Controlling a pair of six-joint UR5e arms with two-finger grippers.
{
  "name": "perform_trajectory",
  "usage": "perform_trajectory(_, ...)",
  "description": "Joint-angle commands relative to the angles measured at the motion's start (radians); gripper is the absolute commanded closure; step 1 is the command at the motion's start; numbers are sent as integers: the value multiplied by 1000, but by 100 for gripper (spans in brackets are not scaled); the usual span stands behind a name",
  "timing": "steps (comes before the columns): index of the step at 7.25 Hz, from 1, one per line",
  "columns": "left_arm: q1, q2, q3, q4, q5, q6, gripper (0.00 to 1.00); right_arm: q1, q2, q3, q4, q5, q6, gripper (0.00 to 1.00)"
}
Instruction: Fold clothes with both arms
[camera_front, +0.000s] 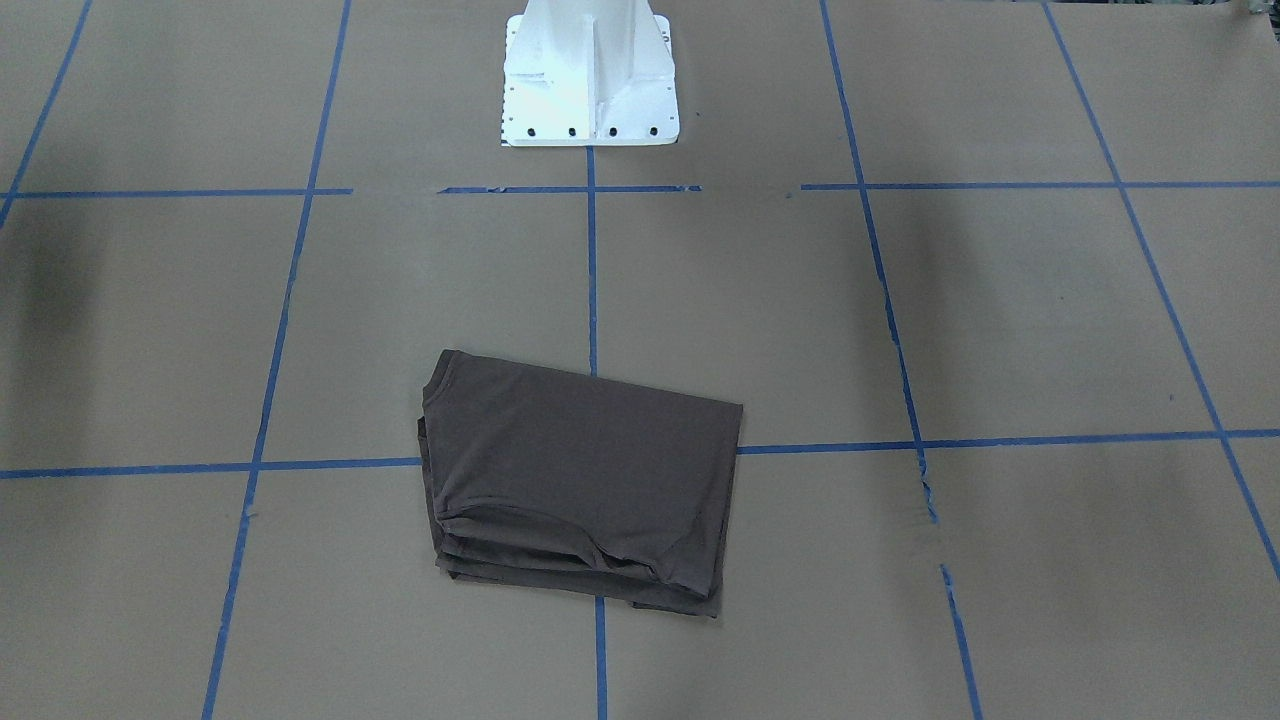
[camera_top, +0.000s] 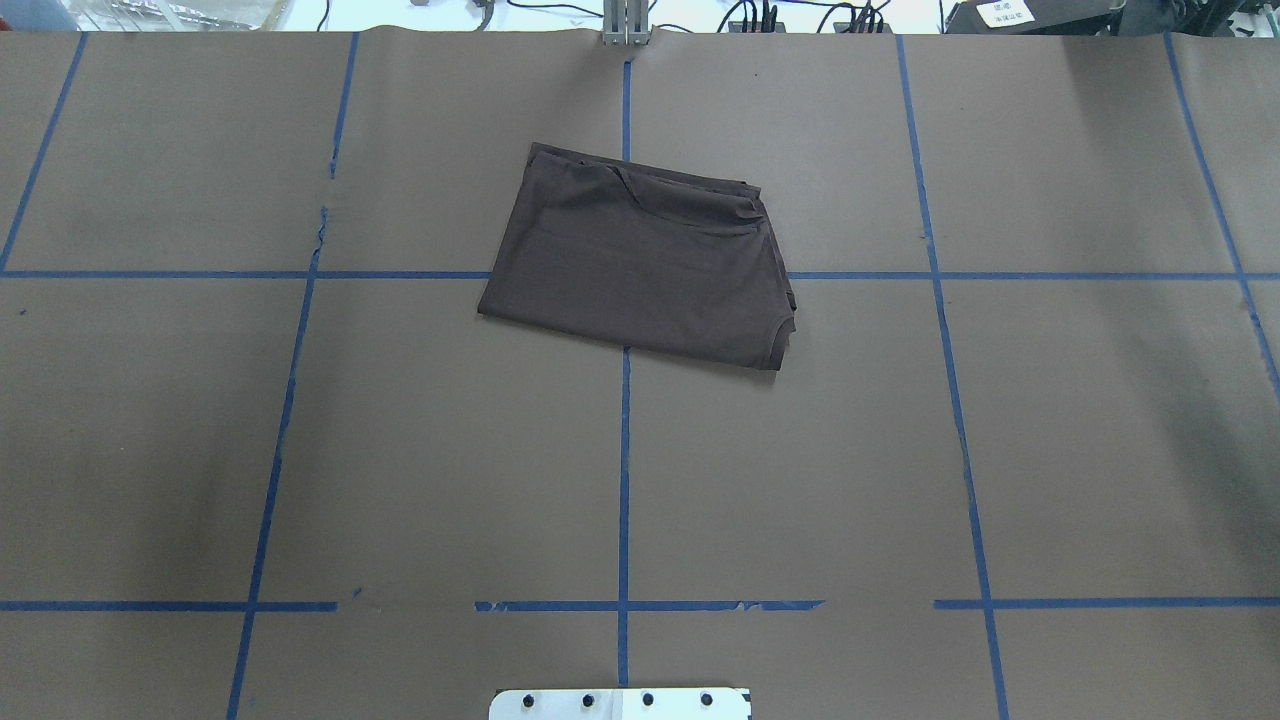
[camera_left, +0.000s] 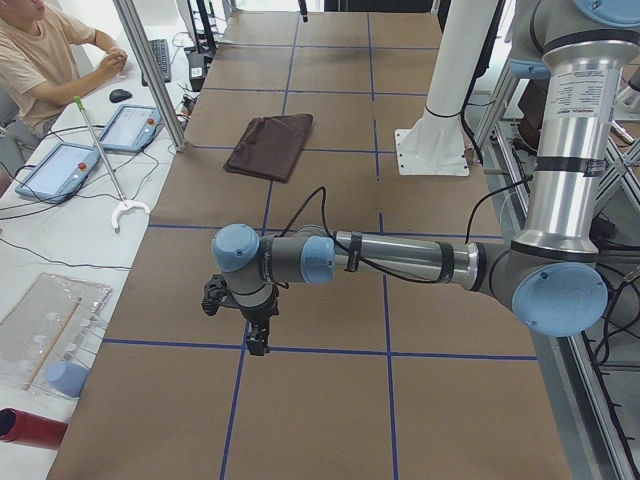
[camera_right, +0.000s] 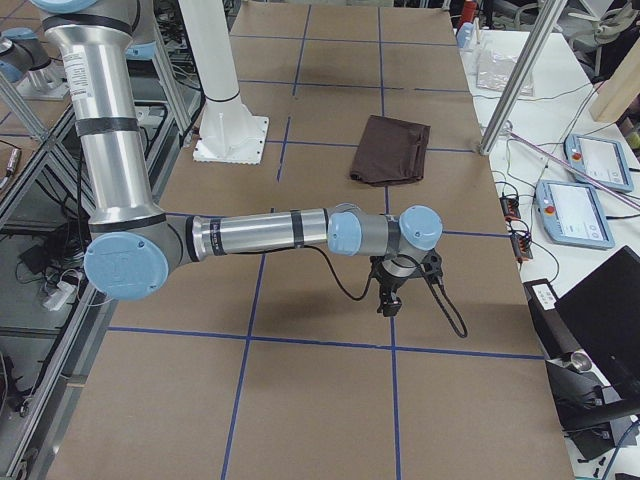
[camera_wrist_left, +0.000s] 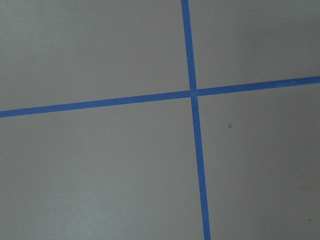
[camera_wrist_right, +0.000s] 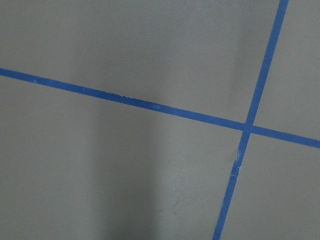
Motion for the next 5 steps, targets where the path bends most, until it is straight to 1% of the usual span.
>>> perform_trajectory(1, 1, -1, -5, -1, -1, 0, 0, 1, -5, 12, -1, -12, 1, 0)
perform_trajectory(3, 1, -3, -5, -3, -3, 0, 0, 2, -66, 104, 0, -35, 10, 0)
perform_trajectory(5, 1, -9, -8, -3, -12, 2, 0, 1, -65, 109, 14, -32, 25, 0)
